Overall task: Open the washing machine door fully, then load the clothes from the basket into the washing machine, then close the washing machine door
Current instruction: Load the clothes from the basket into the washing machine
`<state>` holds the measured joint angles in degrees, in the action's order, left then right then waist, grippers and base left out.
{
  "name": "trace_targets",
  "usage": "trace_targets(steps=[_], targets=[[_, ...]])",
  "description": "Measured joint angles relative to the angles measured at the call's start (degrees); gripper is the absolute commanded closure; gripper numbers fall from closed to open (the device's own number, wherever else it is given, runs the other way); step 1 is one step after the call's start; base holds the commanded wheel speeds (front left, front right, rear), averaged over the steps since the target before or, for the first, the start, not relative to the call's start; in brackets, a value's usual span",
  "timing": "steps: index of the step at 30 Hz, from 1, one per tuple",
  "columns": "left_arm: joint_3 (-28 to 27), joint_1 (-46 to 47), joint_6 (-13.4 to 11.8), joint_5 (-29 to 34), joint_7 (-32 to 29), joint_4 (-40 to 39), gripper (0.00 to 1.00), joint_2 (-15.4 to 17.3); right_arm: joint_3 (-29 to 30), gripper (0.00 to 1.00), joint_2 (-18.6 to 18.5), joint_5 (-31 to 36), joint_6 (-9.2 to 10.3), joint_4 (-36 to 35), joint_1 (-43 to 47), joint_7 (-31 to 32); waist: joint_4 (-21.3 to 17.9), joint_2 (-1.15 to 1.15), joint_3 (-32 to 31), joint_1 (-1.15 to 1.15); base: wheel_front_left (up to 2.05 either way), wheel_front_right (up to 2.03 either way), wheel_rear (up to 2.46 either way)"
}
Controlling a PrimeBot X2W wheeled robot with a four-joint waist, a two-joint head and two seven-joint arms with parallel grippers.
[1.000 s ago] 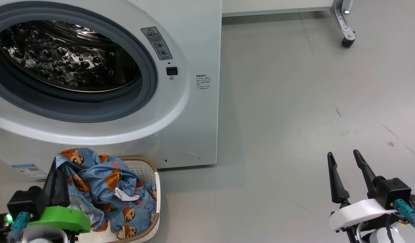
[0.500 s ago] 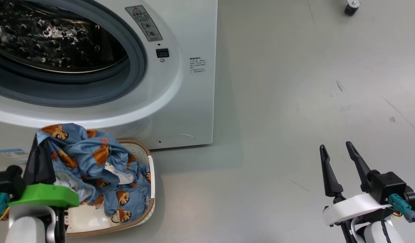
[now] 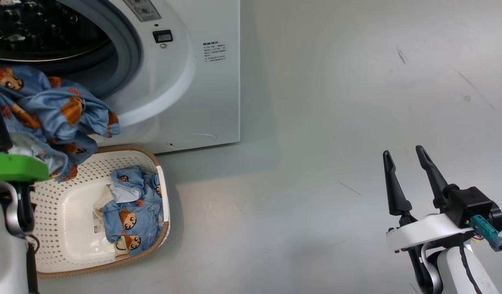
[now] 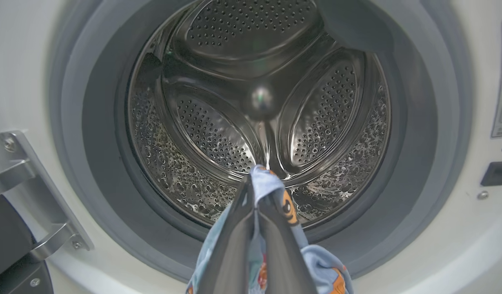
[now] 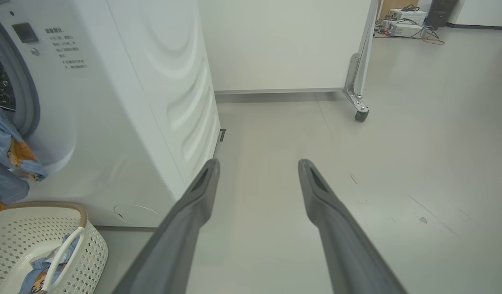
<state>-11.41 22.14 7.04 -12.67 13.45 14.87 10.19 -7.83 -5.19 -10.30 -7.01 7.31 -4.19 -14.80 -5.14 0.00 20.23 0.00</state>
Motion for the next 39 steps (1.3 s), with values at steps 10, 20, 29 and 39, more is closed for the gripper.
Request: trace_targets(steps=[10, 20, 29, 39], targets=[[0.2, 8.9, 0.0, -0.2, -3.4, 3.4, 1.00, 3.5, 0.0, 0.00, 0.6, -0.3, 0.00, -0.4, -1.5, 0.0, -2.3, 0.00, 4.7, 0.00, 0.00, 0.00, 0.00], [-1.4, 18.4, 0.0, -4.6, -10.9, 8.6, 1.00, 5.6, 0.5, 0.00, 1.4, -1.8, 0.00, 0.4, -1.9, 0.0, -3.9, 0.00, 10.6, 0.00, 0.00, 0.00, 0.00], [-0.7, 26.2, 0.0, -4.6, -17.7, 11.7, 1.00, 9.0, 0.5, 0.00, 1.6, -1.8, 0.00, 0.0, -3.7, 0.0, -5.1, 0.00, 16.0, 0.01, 0.00, 0.00, 0.00], [0.7, 34.7, 0.1, -6.6, -23.8, 14.6, 1.00, 10.9, 0.2, 0.00, 1.8, -1.8, 0.00, -0.2, -5.1, 0.0, -6.1, 0.00, 21.9, 0.01, 0.00, 0.00, 0.00]])
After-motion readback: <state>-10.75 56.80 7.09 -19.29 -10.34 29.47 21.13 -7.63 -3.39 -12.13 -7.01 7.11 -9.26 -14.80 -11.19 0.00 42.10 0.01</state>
